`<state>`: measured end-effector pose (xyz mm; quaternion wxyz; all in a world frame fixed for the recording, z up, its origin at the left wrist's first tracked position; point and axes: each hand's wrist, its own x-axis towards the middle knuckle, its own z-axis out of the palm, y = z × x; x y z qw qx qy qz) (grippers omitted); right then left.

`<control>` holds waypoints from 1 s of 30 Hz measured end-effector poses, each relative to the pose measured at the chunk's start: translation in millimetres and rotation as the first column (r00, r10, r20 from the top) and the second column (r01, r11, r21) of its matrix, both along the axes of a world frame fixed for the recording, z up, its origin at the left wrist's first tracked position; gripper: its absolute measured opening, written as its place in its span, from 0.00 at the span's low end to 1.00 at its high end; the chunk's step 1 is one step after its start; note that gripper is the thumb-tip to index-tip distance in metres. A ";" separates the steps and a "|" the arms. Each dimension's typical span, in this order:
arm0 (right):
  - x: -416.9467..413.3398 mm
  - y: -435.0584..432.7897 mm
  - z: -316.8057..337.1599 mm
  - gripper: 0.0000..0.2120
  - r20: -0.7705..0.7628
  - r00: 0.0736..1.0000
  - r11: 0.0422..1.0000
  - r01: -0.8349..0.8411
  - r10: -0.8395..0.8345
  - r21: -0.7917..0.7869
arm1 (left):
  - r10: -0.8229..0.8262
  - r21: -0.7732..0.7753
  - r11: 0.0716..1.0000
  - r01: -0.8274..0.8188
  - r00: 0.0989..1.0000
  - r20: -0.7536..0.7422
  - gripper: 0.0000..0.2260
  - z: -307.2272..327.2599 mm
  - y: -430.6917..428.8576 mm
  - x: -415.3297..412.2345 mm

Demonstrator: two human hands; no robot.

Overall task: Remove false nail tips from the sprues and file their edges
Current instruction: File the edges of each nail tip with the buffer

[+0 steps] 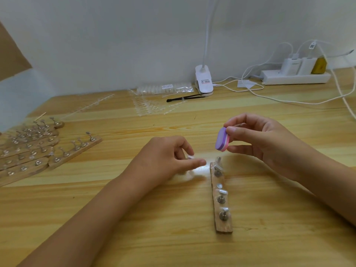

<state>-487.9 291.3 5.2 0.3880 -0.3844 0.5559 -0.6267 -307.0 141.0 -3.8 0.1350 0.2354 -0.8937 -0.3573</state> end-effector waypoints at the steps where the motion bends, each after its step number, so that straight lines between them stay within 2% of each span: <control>1: 0.0 0.2 0.1 0.10 -0.001 1.000 1.000 0.001 -0.001 0.002 | -0.005 -0.020 1.000 0.006 1.000 0.020 0.19 2.3 -0.4 1.5; 4: -0.4 0.9 1.1 0.10 0.005 1.000 1.000 0.006 -0.006 0.007 | 0.012 -0.012 1.000 -0.012 1.000 0.003 0.22 9.4 -5.4 4.5; 8: -0.9 1.6 1.9 0.11 0.008 1.000 1.000 0.014 -0.014 0.011 | -0.064 0.088 0.994 0.060 0.997 0.042 0.04 20.5 -20.2 10.5; 12: -0.5 1.5 1.7 0.11 0.008 1.000 1.000 0.015 -0.015 0.022 | -0.228 0.237 0.951 0.197 0.967 0.112 0.07 22.2 -23.2 14.3; 16: -1.2 2.6 1.7 0.15 -0.016 1.000 0.999 0.018 -0.018 0.032 | -0.234 0.049 0.972 0.230 0.967 0.105 0.05 10.2 -16.5 8.5; 18: -1.8 2.6 1.8 0.16 -0.033 0.999 0.999 0.019 -0.018 0.031 | -0.216 -0.050 0.975 0.218 0.975 0.045 0.05 4.2 -11.7 5.5; 20: -2.1 2.5 2.1 0.16 -0.017 1.000 1.000 0.009 -0.009 0.020 | -0.169 -0.054 0.985 0.166 0.984 -0.061 0.04 0.4 -5.7 2.2; 22: -2.1 2.1 2.3 0.16 0.021 1.000 1.000 -0.006 0.006 0.002 | -0.097 0.143 0.982 0.123 0.980 -0.171 0.04 0.4 0.7 -0.9; 24: -2.3 2.0 2.3 0.15 0.068 0.997 1.000 -0.018 0.019 -0.021 | -0.028 0.419 0.898 0.138 0.966 -0.258 0.03 2.8 6.0 -3.6; 25: -2.3 1.9 2.1 0.15 0.091 0.996 0.999 -0.020 0.023 -0.032 | 0.002 0.508 0.847 0.154 0.956 -0.294 0.03 3.7 7.9 -4.7; 27: -1.7 2.1 2.0 0.15 0.123 0.992 0.999 -0.021 0.027 -0.050 | 0.068 0.631 0.755 0.179 0.936 -0.346 0.06 5.2 12.0 -6.0; 30: -0.1 2.0 2.4 0.15 0.143 0.989 0.999 -0.022 0.029 -0.049 | 0.133 0.734 0.648 0.202 0.920 -0.370 0.08 4.8 15.3 -7.3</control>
